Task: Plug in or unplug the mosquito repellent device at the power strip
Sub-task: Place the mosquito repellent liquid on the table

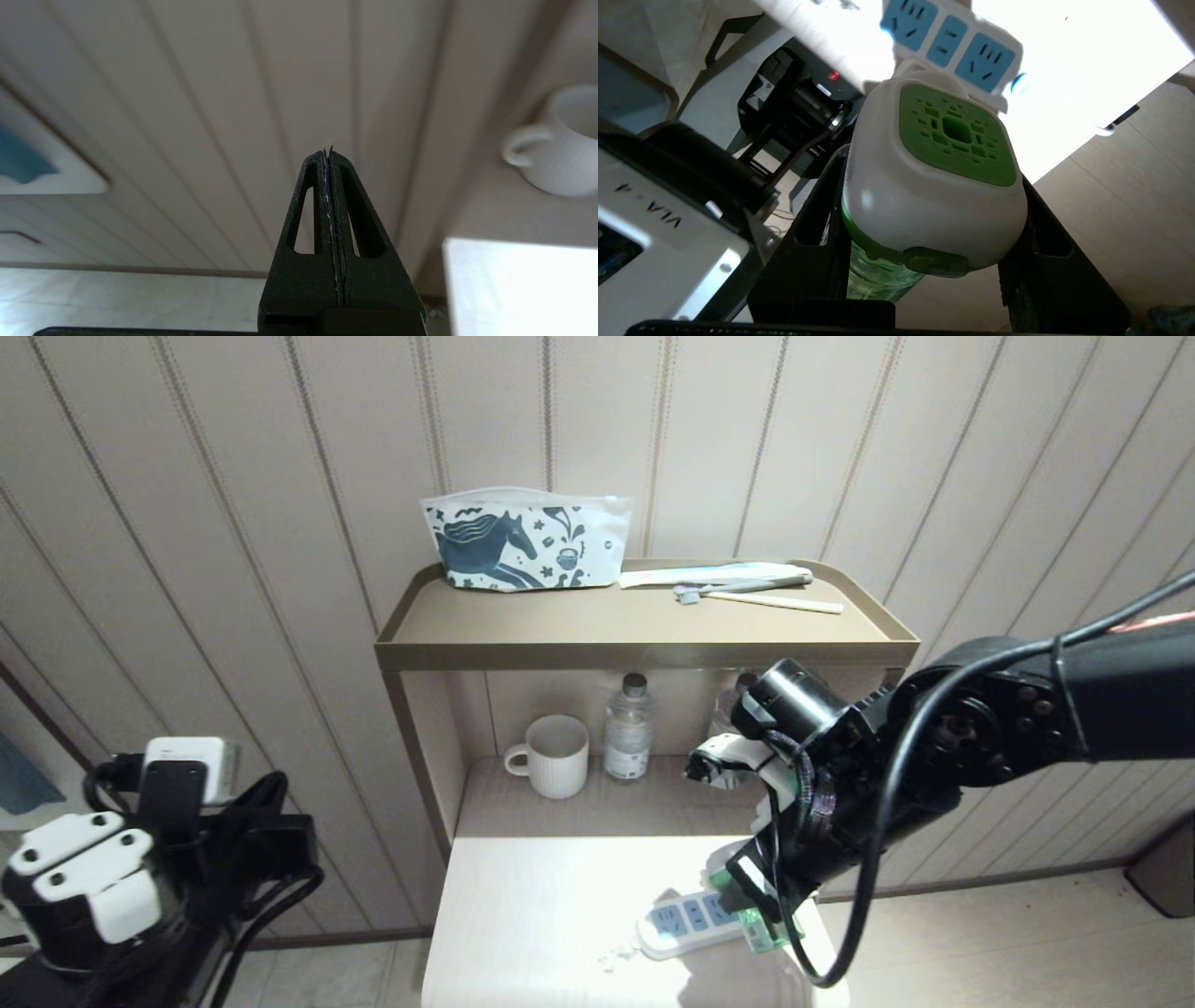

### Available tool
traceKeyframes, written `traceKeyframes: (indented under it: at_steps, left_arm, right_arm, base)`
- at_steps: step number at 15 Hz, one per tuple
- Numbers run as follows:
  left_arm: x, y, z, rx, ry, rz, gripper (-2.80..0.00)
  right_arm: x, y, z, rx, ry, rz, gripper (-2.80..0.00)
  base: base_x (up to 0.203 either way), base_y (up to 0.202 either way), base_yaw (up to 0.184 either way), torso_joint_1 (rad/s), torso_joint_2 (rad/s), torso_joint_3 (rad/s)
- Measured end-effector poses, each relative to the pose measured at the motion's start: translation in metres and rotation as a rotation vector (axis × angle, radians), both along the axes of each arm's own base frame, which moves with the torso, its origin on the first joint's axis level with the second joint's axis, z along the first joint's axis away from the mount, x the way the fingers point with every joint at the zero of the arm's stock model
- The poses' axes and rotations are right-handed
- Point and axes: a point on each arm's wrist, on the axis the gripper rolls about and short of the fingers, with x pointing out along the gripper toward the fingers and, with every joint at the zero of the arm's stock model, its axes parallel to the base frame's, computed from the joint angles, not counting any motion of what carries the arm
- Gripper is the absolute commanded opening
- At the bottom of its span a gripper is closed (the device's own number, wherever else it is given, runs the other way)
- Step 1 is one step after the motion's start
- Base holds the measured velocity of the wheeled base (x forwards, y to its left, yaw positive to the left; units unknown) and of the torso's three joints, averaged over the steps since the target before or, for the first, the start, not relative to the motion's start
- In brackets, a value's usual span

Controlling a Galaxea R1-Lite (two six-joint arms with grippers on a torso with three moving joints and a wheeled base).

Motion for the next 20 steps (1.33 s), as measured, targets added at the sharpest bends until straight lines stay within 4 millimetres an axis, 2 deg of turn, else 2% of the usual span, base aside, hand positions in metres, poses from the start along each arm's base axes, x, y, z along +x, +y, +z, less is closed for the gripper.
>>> traceKeyframes:
  at_steps: [3,7,9,11,13,15,17,18,20]
  left_arm:
    - [-0.021,0.032,0.022,-0.001,-0.085,0.067,-2.8]
    - [-0.044,0.052,0.062,-0.01,-0.206,0.142,-2.8]
    - [-0.064,0.06,0.088,-0.032,-0.247,0.189,-2.8]
    - [-0.091,0.07,0.104,-0.078,-0.213,0.276,-2.8]
    - [-0.119,0.079,0.101,-0.128,-0.144,0.389,-2.8]
    - [-0.139,0.086,0.077,-0.131,-0.059,0.503,-2.8]
    - [-0.156,0.09,0.055,-0.137,-0.058,0.581,-2.8]
    - [-0.162,0.09,0.046,-0.133,-0.057,0.584,-2.8]
    - [-0.17,0.088,0.028,-0.117,-0.035,0.478,-2.8]
  right_arm:
    - [-0.021,-0.013,0.011,-0.006,-0.027,-0.007,-2.8]
    - [-0.041,-0.025,0.021,0.005,-0.053,-0.009,-2.8]
    - [-0.049,-0.029,0.025,0.012,-0.065,-0.011,-2.8]
    - [-0.053,-0.032,0.029,0.021,-0.08,-0.011,-2.8]
    - [-0.056,-0.035,0.033,0.031,-0.092,-0.013,-2.8]
    - [-0.058,-0.036,0.035,0.037,-0.101,-0.014,-2.8]
    - [-0.058,-0.038,0.037,0.043,-0.109,-0.019,-2.8]
    - [-0.059,-0.038,0.037,0.044,-0.111,-0.02,-2.8]
    - [-0.06,-0.04,0.038,0.046,-0.113,-0.024,-2.8]
  base:
    - [0.0,0.0,0.0,0.0,0.0,0.0]
    - [0.0,0.0,0.0,0.0,0.0,0.0]
    - [0.0,0.0,0.0,0.0,0.0,0.0]
    - [0.0,0.0,0.0,0.0,0.0,0.0]
    - [0.0,0.0,0.0,0.0,0.0,0.0]
    - [0.0,0.0,0.0,0.0,0.0,0.0]
    - [0.0,0.0,0.0,0.0,0.0,0.0]
    - [0.0,0.0,0.0,0.0,0.0,0.0]
    - [0.0,0.0,0.0,0.0,0.0,0.0]
